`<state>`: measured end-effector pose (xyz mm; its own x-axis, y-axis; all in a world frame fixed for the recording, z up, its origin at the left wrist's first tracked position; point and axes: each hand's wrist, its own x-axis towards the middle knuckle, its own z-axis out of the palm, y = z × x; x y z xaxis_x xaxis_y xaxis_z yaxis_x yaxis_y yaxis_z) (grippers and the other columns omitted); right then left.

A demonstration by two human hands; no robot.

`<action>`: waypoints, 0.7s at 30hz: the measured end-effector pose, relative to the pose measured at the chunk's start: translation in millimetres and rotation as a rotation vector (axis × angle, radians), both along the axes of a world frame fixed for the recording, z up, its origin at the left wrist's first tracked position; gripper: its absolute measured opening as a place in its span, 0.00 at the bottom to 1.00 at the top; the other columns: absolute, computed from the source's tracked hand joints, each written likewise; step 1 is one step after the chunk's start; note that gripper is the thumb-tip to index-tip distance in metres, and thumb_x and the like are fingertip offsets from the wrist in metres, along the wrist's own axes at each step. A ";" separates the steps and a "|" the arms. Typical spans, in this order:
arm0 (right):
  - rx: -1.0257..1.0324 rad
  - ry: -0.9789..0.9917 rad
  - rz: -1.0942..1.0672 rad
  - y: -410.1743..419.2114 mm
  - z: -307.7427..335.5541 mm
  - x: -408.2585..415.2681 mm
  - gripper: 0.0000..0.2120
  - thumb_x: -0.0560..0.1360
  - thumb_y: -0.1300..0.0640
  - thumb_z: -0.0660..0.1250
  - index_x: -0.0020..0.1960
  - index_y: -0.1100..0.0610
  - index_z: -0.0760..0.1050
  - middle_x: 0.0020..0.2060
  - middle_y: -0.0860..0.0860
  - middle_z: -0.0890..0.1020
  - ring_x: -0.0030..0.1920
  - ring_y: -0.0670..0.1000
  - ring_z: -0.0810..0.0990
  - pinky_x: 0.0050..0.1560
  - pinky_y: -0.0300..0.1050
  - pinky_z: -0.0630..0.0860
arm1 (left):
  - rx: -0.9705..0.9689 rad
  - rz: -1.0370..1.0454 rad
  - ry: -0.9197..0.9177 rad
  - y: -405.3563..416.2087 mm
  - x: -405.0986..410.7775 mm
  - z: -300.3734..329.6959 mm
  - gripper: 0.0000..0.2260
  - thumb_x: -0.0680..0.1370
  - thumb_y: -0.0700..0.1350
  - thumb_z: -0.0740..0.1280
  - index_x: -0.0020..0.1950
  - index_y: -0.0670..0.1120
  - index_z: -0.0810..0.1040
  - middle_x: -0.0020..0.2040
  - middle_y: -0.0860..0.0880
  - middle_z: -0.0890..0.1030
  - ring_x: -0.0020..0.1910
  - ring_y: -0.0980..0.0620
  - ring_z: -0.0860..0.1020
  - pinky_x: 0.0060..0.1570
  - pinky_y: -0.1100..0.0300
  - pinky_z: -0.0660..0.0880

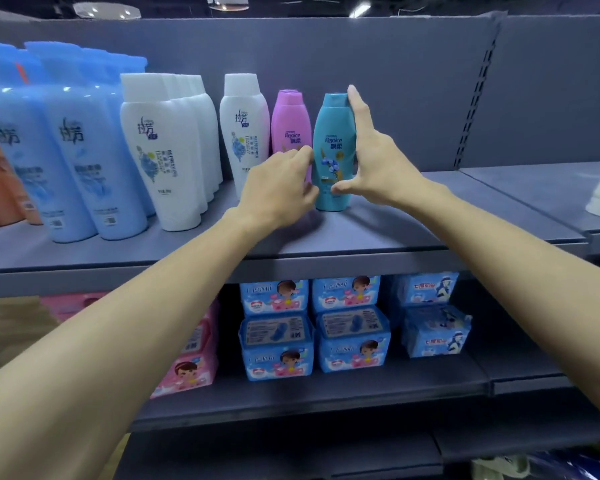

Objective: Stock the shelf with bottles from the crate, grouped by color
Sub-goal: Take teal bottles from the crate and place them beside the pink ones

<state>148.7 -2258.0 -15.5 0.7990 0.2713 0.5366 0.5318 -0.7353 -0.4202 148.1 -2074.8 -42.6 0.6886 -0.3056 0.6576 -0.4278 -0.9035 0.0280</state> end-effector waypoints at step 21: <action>0.031 0.111 -0.064 0.9 -15.1 131.3 0.33 0.65 0.51 0.78 0.60 0.54 0.62 0.51 0.54 0.80 0.47 0.57 0.81 0.50 0.57 0.79 | 0.026 0.108 -0.261 -21.9 42.1 -20.8 0.08 0.70 0.45 0.61 0.48 0.46 0.71 0.37 0.50 0.76 0.39 0.44 0.73 0.28 0.56 0.65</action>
<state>280.0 -2257.1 -30.5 0.8691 0.2025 0.4513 0.4334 -0.7517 -0.4971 190.2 -2096.7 -63.3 0.5264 -0.2591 0.8098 -0.3187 -0.9431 -0.0945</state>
